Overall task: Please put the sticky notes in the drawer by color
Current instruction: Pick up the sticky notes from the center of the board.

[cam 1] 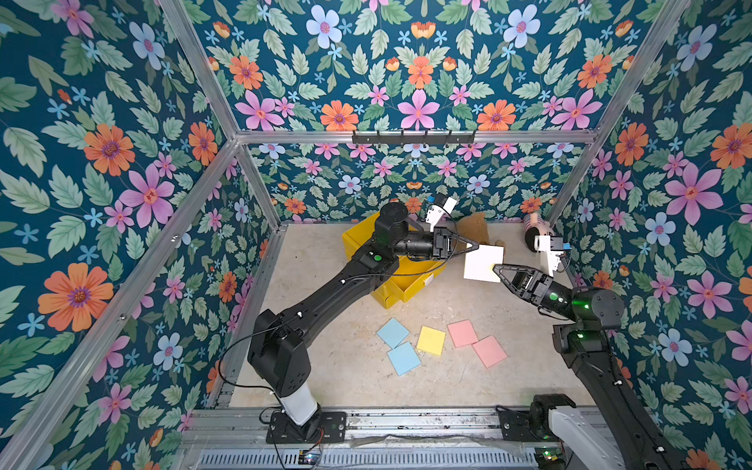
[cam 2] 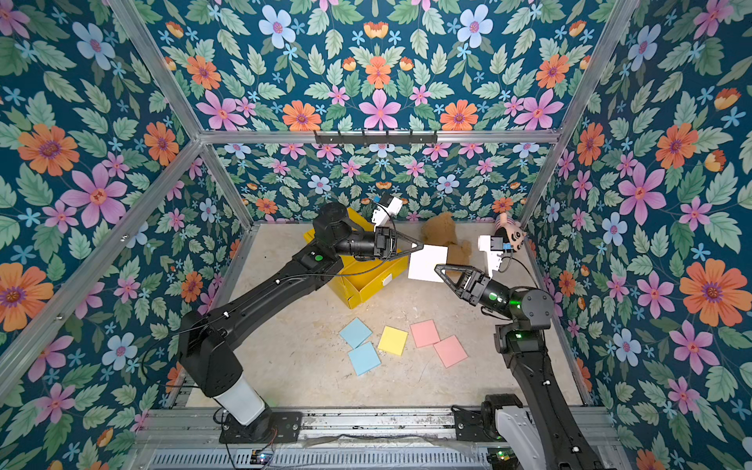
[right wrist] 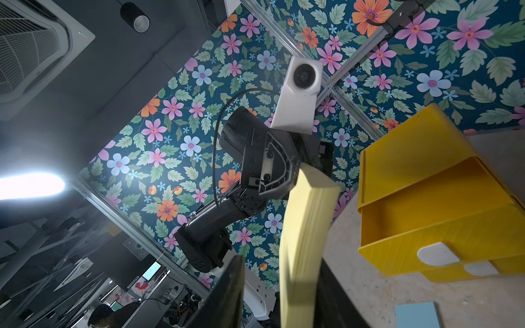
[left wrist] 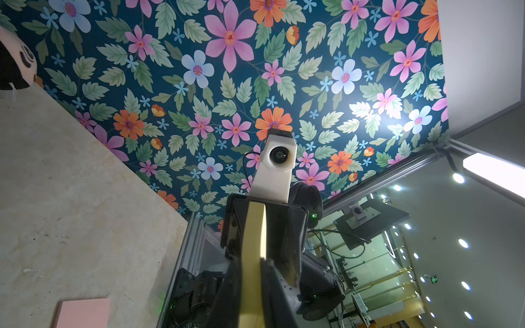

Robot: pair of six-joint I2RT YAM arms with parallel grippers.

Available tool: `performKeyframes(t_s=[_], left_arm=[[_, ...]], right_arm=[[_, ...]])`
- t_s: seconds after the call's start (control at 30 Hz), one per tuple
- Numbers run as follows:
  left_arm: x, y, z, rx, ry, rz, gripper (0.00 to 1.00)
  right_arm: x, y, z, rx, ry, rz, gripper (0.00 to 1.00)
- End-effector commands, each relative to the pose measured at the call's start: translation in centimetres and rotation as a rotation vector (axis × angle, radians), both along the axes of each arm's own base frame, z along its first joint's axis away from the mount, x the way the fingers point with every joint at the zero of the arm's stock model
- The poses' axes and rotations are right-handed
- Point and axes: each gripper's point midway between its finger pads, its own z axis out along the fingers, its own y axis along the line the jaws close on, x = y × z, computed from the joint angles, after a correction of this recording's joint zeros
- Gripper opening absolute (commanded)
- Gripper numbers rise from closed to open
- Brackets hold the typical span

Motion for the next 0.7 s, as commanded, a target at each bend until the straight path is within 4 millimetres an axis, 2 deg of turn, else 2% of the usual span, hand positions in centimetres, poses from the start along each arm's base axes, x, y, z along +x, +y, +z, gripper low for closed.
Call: performKeyframes(t_s=[0.0,0.07,0.13,0.2,0.23,0.3,0.37,0.4,0.53,0.67], left_arm=[[0.0,0.1,0.9,-0.033,-0.026,0.000,0.00],[0.0,0.1,0.9,-0.031,-0.028,0.001,0.00],[0.0,0.1,0.9,-0.031,-0.029,0.002,0.02],[0.2,0.2,0.8,-0.027,-0.029,0.011,0.12],[0.3,0.3,0.7,-0.028,-0.032,0.019,0.24],[0.9,0.8,0.9,-0.032,-0.044,0.055,0.58],[2.5,2.2,1.0,-0.019,-0.069,0.144,0.89],[3.2,3.0,0.9,-0.003,-0.090,0.194,0.98],[6.4,7.6,0.2,0.138,-0.217,0.487,1.00],[8.3,13.1,-2.1,0.342,-0.297,0.783,1.00]], right_arm=[[-0.2,0.1,0.0,-0.021,-0.021,-0.001,0.28],[0.4,0.0,-0.4,-0.030,0.005,-0.025,0.16],[0.6,-0.1,-0.8,-0.033,0.024,-0.036,0.09],[0.7,-0.1,-0.9,-0.030,0.030,-0.040,0.05],[0.8,-0.2,-1.0,-0.028,0.038,-0.044,0.03],[0.9,-0.3,-1.0,-0.022,0.048,-0.056,0.02],[1.3,-0.5,-1.2,-0.019,0.076,-0.079,0.00],[1.6,-0.6,-1.3,-0.018,0.094,-0.091,0.00],[3.0,-0.6,-1.9,-0.007,0.187,-0.151,0.00],[4.9,1.4,-3.0,-0.092,0.310,-0.240,0.00]])
